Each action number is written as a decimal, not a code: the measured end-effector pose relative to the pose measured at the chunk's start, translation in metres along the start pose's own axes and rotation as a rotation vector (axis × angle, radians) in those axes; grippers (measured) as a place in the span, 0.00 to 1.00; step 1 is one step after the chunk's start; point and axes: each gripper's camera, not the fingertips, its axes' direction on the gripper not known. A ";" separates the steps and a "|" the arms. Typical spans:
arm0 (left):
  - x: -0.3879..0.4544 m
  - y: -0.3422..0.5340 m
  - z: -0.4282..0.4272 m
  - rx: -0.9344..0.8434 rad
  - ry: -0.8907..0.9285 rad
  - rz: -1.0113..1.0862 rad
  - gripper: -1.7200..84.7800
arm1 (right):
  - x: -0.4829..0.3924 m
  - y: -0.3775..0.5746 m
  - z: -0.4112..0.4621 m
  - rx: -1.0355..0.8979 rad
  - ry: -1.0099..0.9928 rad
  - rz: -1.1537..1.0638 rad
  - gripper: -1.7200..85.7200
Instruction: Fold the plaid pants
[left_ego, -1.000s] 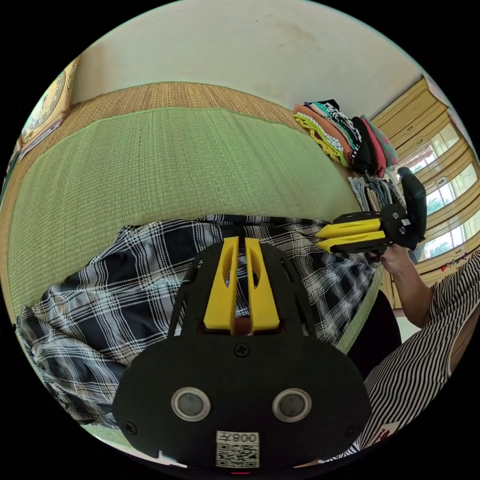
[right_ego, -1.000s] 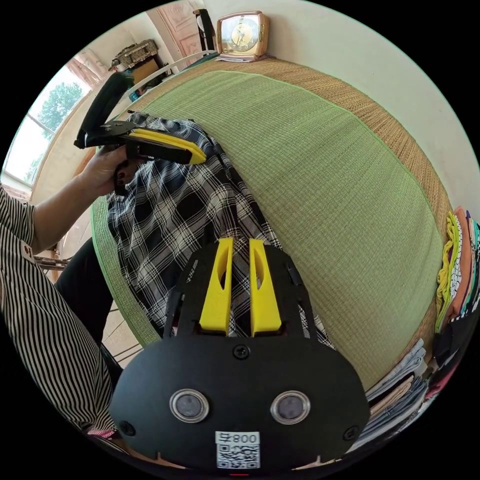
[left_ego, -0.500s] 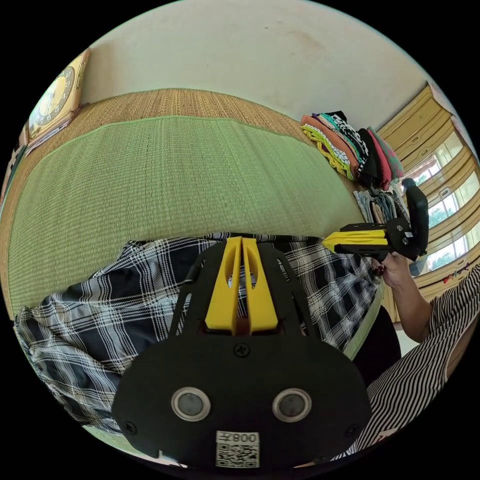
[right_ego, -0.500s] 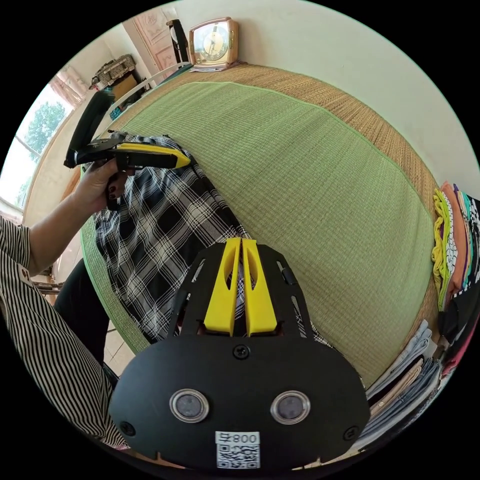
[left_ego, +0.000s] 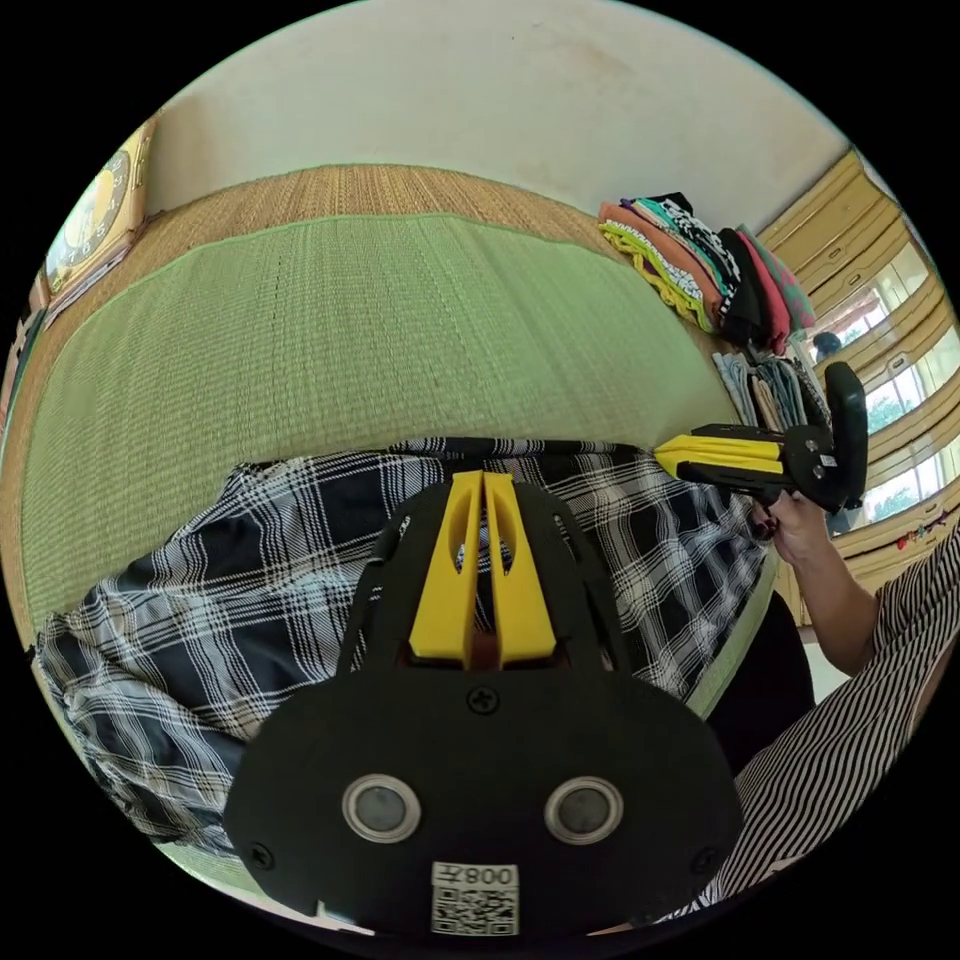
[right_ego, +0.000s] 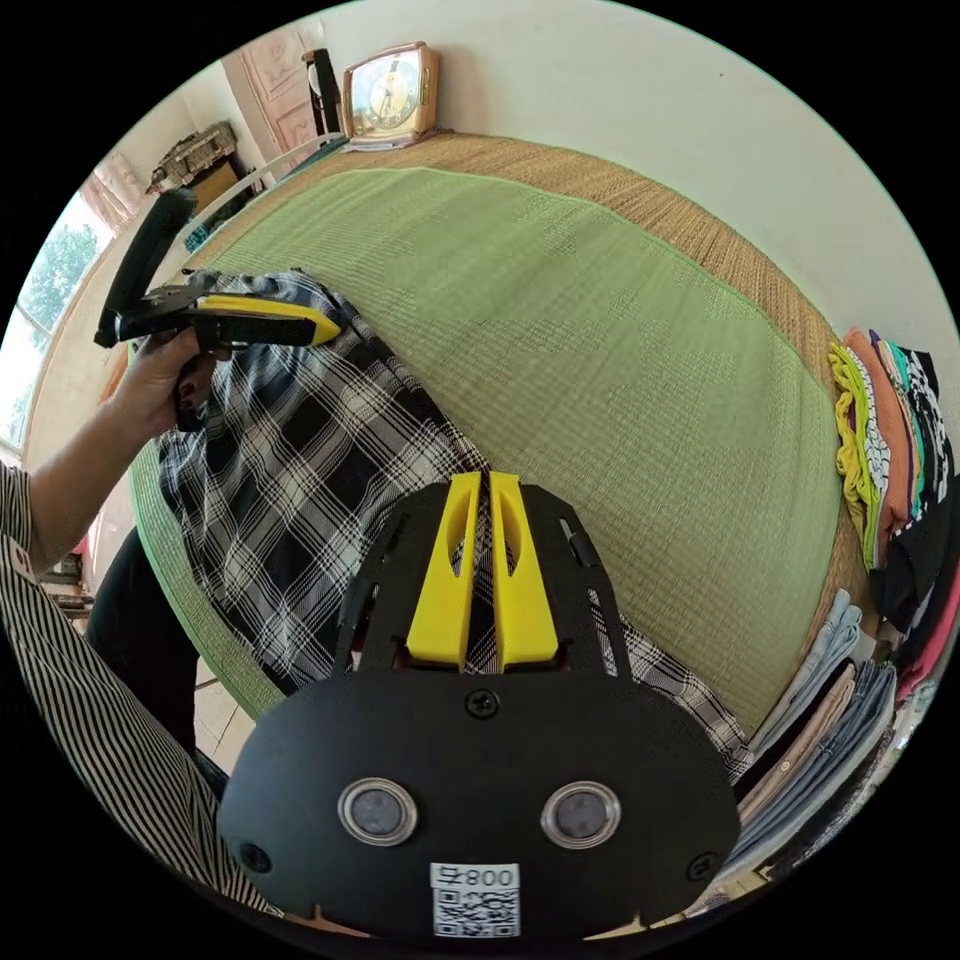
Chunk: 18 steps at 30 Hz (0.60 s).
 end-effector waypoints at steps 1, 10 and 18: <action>-0.001 0.003 -0.004 0.003 0.008 -0.018 0.02 | -0.001 0.001 0.001 -0.017 0.011 -0.013 0.04; -0.036 0.106 -0.081 0.165 -0.242 -0.332 0.02 | 0.009 0.027 -0.039 0.095 -0.094 0.047 0.03; -0.097 0.175 -0.101 0.071 -0.533 -0.621 0.02 | -0.087 0.048 -0.031 -0.029 -0.406 -0.222 0.04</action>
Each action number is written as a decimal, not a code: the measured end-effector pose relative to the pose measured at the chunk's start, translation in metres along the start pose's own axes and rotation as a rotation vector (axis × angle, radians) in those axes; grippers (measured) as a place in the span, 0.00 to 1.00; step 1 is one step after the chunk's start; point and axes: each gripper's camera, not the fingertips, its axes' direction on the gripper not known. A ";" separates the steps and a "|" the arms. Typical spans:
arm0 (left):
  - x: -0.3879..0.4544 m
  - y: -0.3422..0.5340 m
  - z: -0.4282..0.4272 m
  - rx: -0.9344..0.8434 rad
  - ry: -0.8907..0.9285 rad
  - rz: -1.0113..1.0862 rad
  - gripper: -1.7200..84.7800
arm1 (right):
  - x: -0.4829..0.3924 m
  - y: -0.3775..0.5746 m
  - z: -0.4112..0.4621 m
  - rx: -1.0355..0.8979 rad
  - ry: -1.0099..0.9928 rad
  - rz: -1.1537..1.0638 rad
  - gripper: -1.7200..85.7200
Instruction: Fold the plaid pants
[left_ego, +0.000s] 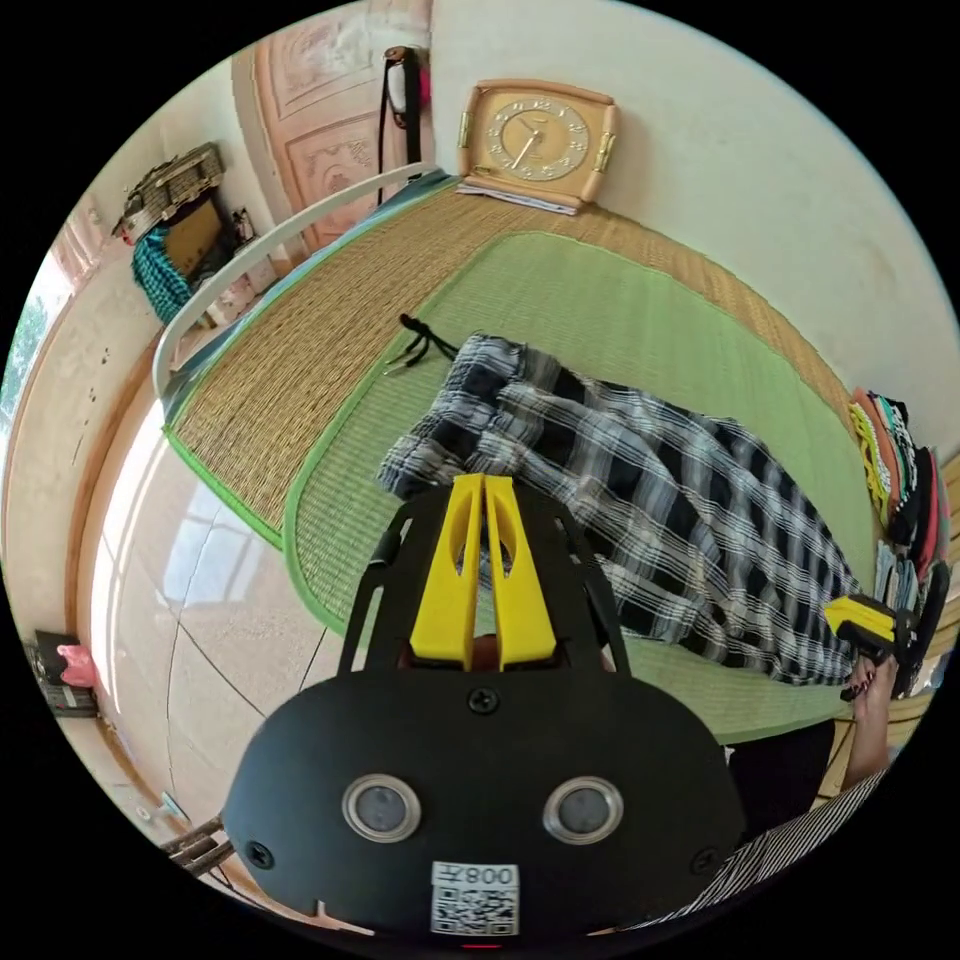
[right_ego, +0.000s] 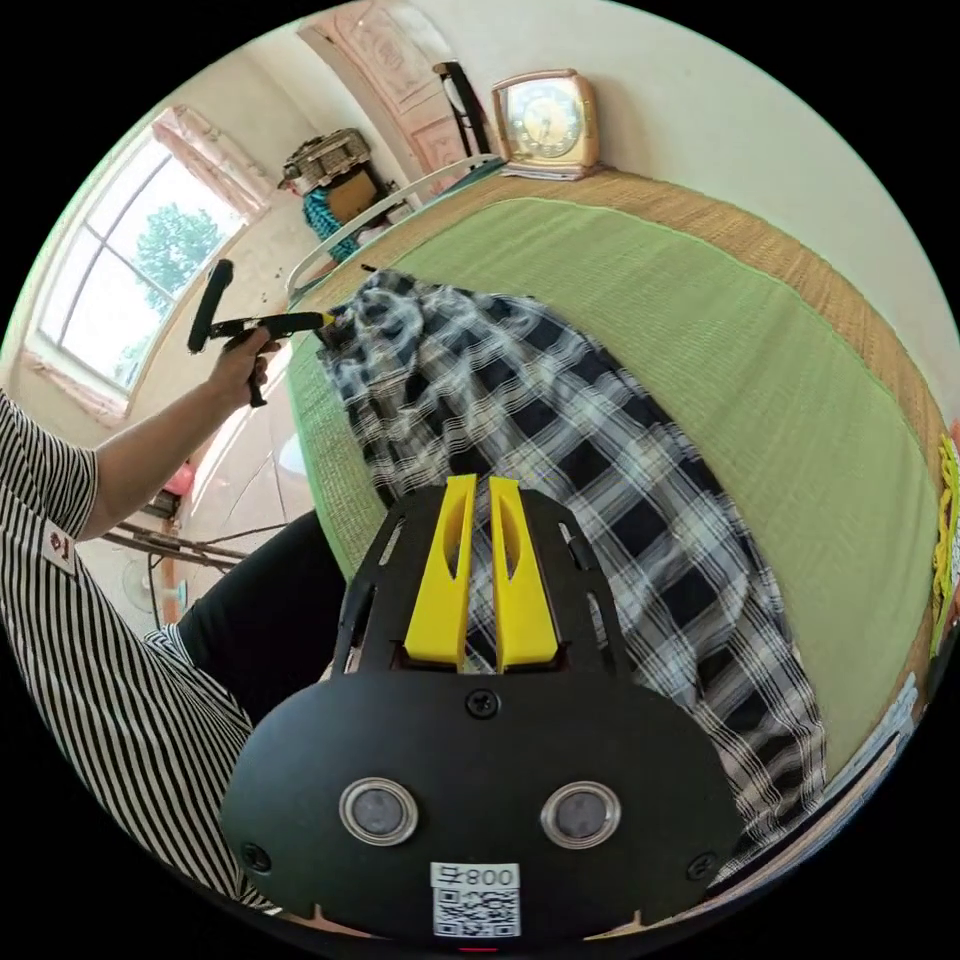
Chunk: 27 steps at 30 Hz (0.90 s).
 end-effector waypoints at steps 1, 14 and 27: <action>-0.002 0.004 0.011 -0.049 -0.011 0.007 0.02 | -0.005 0.002 0.005 -0.019 0.003 -0.013 0.03; 0.073 0.064 0.027 0.029 0.300 0.114 0.02 | -0.002 0.077 -0.006 -0.072 0.120 0.140 0.02; 0.206 0.114 0.053 -0.079 0.464 0.393 0.03 | 0.037 0.215 -0.071 0.114 0.083 0.493 0.05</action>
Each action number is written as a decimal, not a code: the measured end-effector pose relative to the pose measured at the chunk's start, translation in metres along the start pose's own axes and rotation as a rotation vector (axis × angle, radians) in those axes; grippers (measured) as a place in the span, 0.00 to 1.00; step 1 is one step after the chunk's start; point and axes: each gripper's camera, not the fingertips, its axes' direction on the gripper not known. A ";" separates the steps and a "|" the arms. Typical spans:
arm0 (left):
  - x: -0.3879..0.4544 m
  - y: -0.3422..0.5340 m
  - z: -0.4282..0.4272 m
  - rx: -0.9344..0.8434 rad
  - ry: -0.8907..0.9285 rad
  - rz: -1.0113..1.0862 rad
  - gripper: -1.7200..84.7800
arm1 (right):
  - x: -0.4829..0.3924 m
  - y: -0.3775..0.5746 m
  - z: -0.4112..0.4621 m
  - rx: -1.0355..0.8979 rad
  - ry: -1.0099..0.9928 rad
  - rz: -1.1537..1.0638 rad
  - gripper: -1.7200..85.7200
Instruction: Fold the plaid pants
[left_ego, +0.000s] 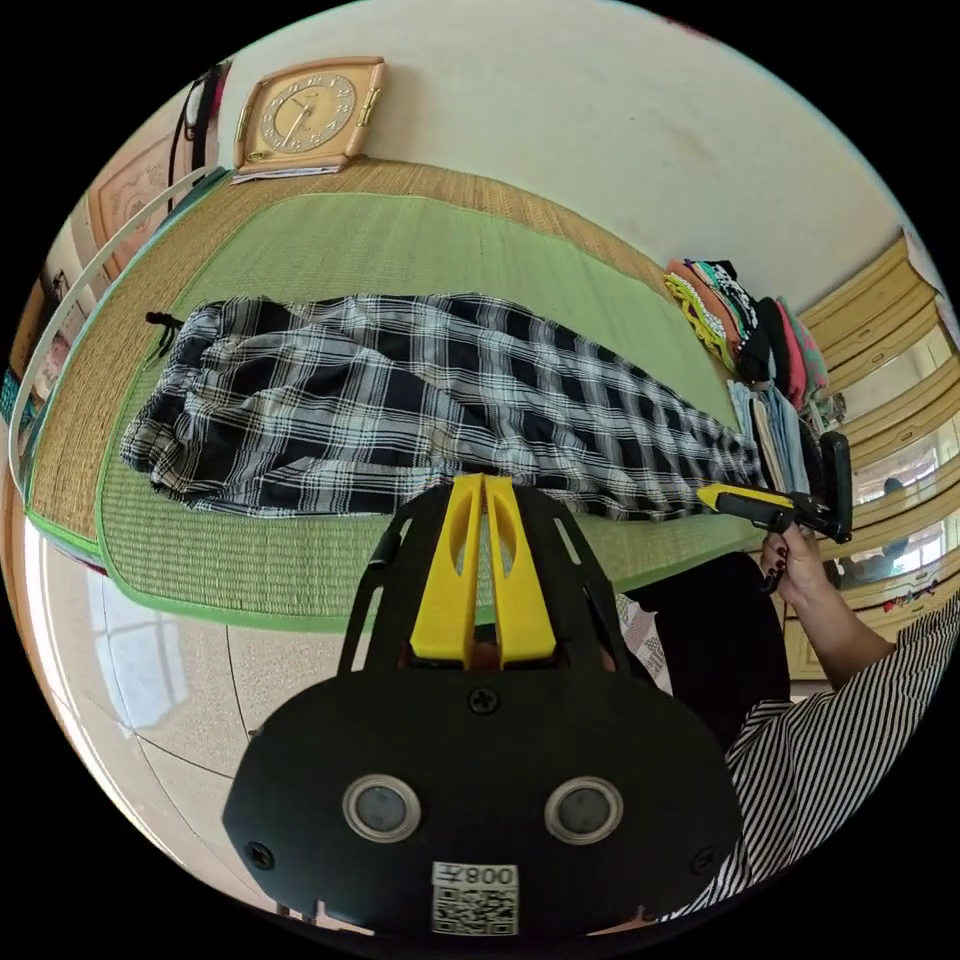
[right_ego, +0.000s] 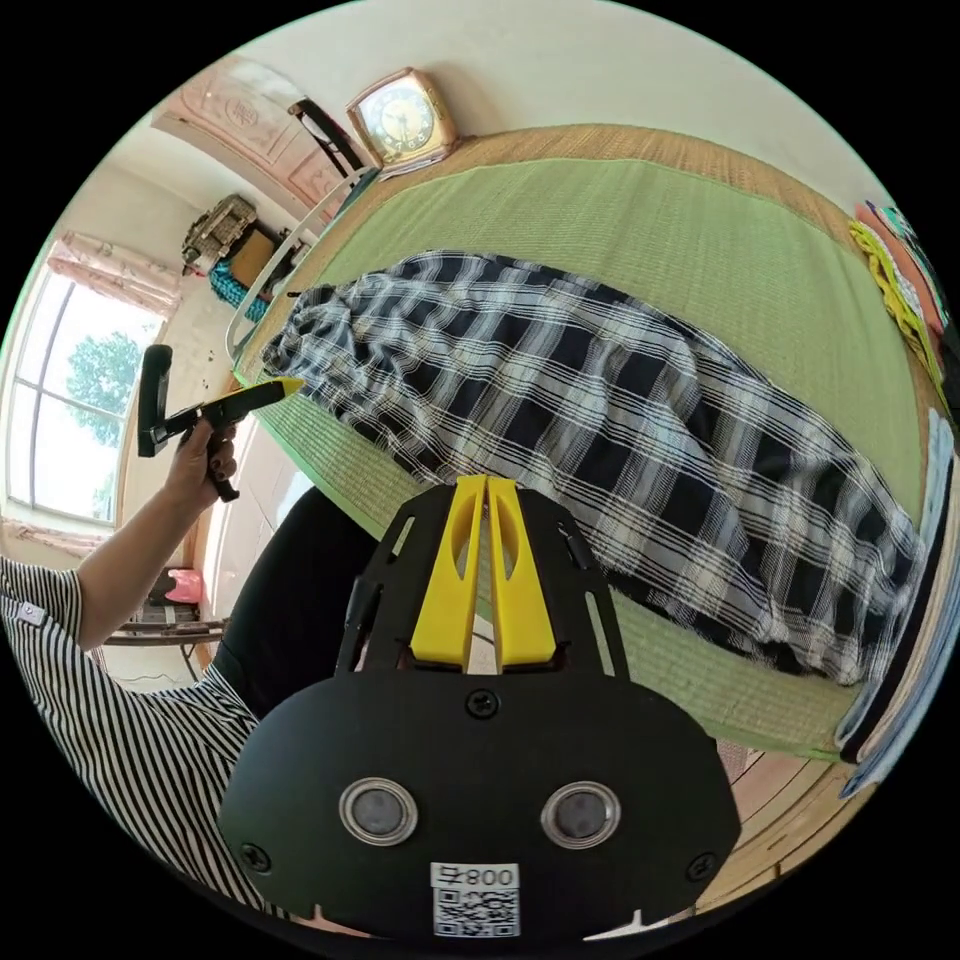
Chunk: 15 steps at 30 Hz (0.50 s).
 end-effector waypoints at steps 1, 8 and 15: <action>0.017 -0.003 0.009 -0.013 0.055 0.048 0.04 | 0.010 0.009 -0.006 0.017 0.006 0.033 0.06; 0.164 -0.050 0.099 -0.154 0.302 0.400 0.09 | 0.124 0.113 -0.080 0.261 0.104 0.469 0.10; 0.335 -0.110 0.206 -0.287 0.365 0.721 0.12 | 0.190 0.172 -0.105 0.400 0.155 0.700 0.12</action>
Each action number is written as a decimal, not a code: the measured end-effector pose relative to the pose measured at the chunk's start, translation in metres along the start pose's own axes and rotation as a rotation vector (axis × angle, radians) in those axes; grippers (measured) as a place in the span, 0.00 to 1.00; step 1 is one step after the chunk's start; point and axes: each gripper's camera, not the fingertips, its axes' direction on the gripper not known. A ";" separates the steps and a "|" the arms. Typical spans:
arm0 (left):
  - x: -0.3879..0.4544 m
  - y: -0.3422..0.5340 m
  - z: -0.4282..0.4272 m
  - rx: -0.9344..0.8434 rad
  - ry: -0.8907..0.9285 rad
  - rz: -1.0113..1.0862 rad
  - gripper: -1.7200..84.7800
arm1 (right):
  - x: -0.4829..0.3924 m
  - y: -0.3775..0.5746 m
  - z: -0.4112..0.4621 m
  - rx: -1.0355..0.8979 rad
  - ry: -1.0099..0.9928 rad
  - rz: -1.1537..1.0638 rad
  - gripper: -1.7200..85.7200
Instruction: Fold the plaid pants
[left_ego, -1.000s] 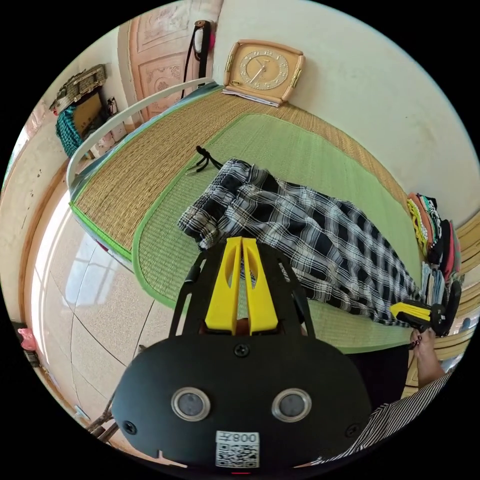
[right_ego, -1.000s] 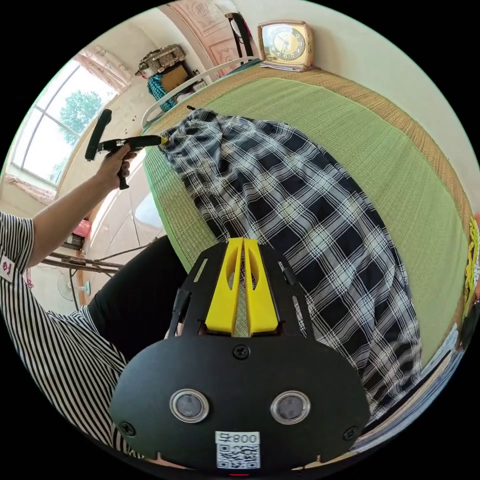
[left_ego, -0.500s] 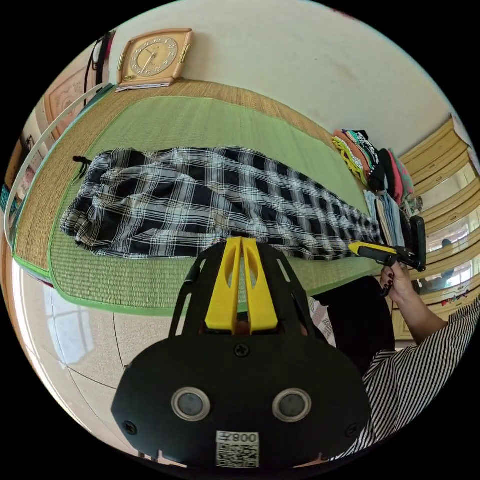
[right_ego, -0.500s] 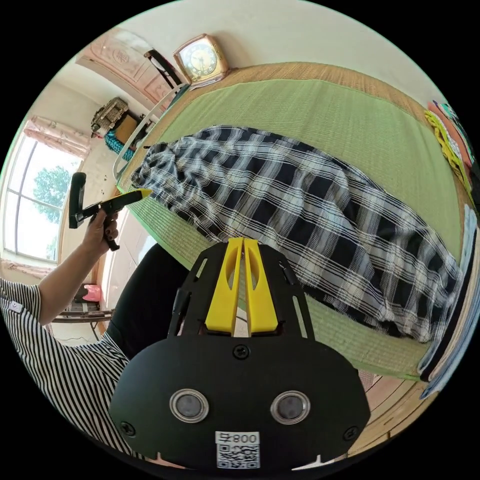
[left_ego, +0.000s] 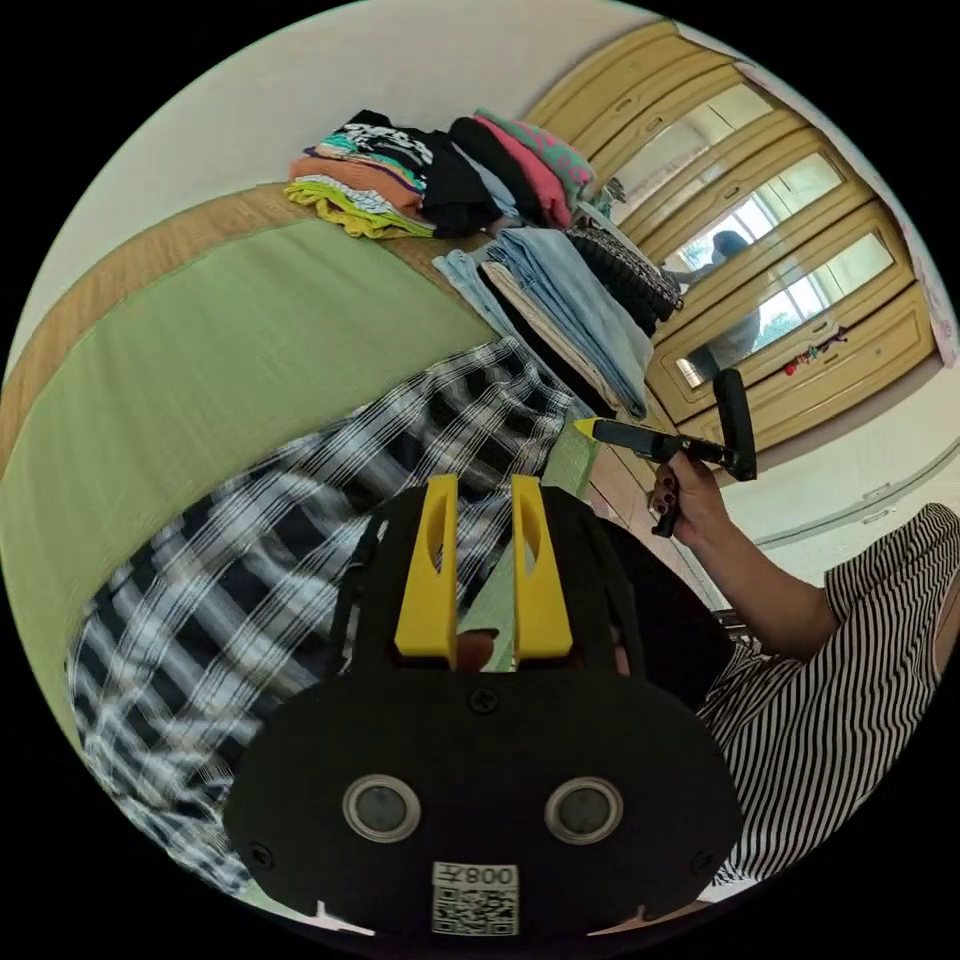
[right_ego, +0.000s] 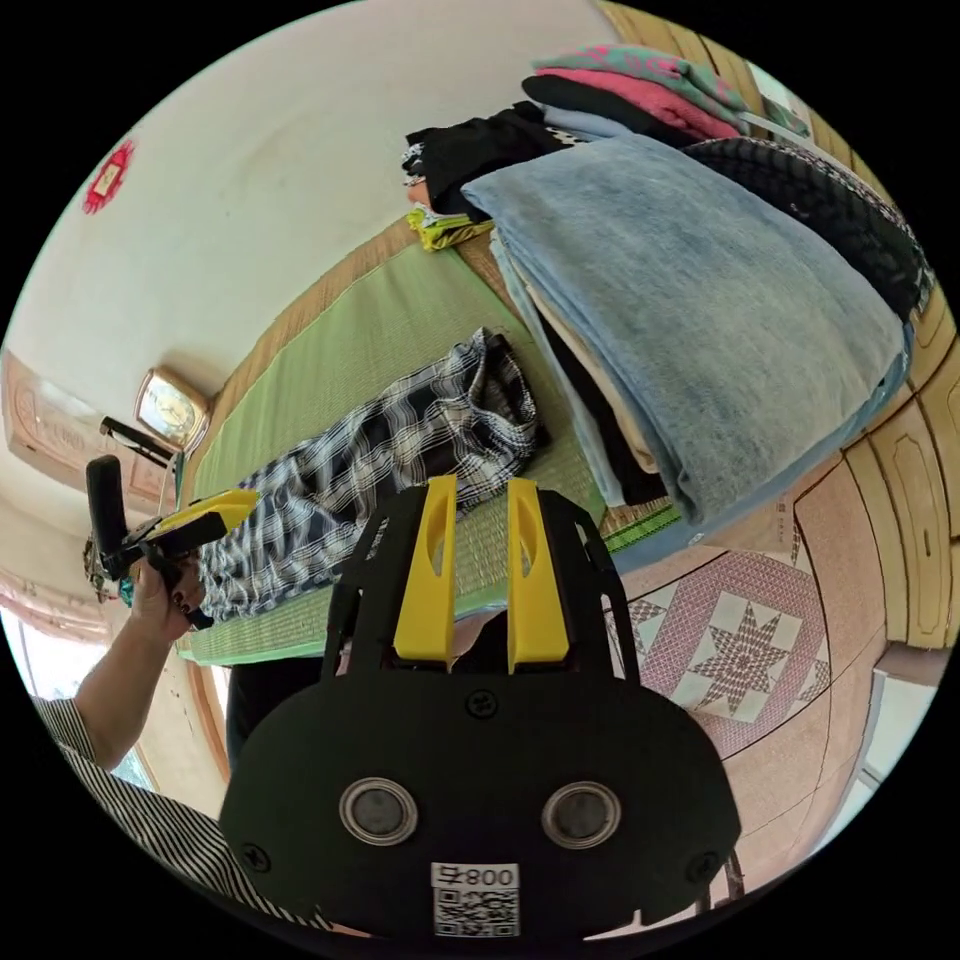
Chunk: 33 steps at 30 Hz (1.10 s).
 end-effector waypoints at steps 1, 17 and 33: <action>0.005 -0.028 0.021 -0.038 -0.006 0.043 0.12 | 0.005 0.000 0.000 0.006 -0.010 0.012 0.12; 0.040 -0.226 0.218 -0.359 -0.114 0.345 0.12 | 0.073 0.006 -0.004 0.022 -0.105 0.063 0.09; 0.068 -0.267 0.261 -0.401 -0.147 0.431 0.04 | 0.096 0.020 -0.011 0.029 -0.177 0.081 0.04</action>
